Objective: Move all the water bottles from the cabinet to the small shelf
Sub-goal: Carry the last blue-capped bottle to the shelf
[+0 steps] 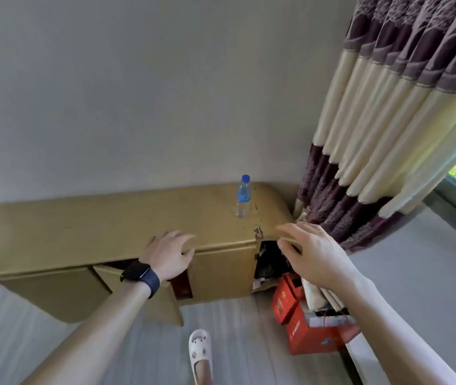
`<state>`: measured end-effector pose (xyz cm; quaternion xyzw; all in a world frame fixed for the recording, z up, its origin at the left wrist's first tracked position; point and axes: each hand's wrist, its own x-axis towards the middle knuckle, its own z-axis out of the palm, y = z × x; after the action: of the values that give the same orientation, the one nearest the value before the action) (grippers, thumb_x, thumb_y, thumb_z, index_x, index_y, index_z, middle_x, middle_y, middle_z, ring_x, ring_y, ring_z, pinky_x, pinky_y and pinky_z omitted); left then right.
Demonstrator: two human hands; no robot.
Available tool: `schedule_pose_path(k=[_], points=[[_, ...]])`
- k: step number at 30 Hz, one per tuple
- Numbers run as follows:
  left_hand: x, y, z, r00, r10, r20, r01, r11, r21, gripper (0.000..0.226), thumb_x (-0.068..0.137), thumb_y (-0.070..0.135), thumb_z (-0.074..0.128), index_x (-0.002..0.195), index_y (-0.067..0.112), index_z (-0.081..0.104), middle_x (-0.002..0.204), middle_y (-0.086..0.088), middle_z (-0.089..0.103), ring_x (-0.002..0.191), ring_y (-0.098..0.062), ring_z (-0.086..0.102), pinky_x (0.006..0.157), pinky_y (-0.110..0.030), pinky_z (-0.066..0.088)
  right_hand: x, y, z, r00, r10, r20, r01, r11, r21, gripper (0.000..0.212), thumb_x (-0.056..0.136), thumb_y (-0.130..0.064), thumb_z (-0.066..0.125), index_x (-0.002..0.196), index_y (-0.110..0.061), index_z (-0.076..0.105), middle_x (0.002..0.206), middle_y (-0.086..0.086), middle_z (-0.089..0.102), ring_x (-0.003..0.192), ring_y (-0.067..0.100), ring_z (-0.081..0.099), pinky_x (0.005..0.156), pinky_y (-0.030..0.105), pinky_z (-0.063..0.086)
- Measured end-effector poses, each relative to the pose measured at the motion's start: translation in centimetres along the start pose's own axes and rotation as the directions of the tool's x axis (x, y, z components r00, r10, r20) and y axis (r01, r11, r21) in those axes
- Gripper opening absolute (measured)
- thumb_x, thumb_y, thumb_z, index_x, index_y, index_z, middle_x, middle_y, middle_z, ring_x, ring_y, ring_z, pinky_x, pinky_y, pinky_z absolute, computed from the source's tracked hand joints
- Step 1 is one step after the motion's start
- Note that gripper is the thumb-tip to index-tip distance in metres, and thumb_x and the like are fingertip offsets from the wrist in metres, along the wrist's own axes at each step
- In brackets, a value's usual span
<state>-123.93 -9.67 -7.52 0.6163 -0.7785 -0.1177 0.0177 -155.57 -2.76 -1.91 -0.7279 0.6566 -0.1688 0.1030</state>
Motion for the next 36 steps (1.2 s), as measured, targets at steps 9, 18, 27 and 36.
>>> schedule_pose_path(k=[9,18,27,36], points=[[18.1,-7.1,5.1,0.959,0.033,0.281,-0.022,0.999,-0.041,0.047,0.098,0.043,0.041,0.144,0.034,0.041,0.152,0.006,0.038,0.137,-0.022,0.037,0.111,-0.042,0.032,15.2,0.6,7.9,0.948,0.219,0.232,-0.221,0.975,-0.016,0.039,0.099,-0.047,0.045,0.136,-0.037,0.051,0.132,-0.013,0.057,0.126,0.021,0.048,0.100,0.036,0.044],[25.8,-10.6,13.7,0.842,-0.040,0.538,0.098,0.992,-0.080,0.055,0.098,0.043,0.041,0.150,0.032,0.029,0.159,-0.003,0.023,0.142,-0.029,0.027,0.113,-0.047,0.029,25.7,2.3,14.6,0.837,0.373,0.400,-0.398,0.917,-0.022,0.053,0.097,-0.040,0.053,0.148,-0.032,0.037,0.141,-0.001,0.053,0.124,0.029,0.054,0.097,0.037,0.042],[27.9,-14.2,21.5,0.756,-0.149,0.637,0.222,0.974,-0.036,0.060,0.099,0.055,0.020,0.150,0.047,-0.010,0.159,0.012,-0.026,0.148,-0.028,-0.017,0.116,-0.061,0.007,38.5,6.1,20.3,0.854,0.454,0.254,-0.509,0.831,0.224,0.094,0.088,-0.061,0.058,0.157,-0.023,0.007,0.162,0.001,0.021,0.142,0.024,0.037,0.117,0.037,0.027],[26.6,-14.6,23.2,0.790,-0.148,0.595,0.207,0.978,-0.030,0.071,0.093,0.068,0.024,0.145,0.051,-0.021,0.153,0.013,-0.036,0.146,-0.025,-0.025,0.113,-0.064,0.005,39.3,6.3,25.1,0.790,0.599,0.131,-0.602,0.715,0.356,0.051,0.077,-0.078,0.055,0.111,-0.040,0.052,0.100,-0.011,0.069,0.087,0.023,0.072,0.083,0.045,0.056]])
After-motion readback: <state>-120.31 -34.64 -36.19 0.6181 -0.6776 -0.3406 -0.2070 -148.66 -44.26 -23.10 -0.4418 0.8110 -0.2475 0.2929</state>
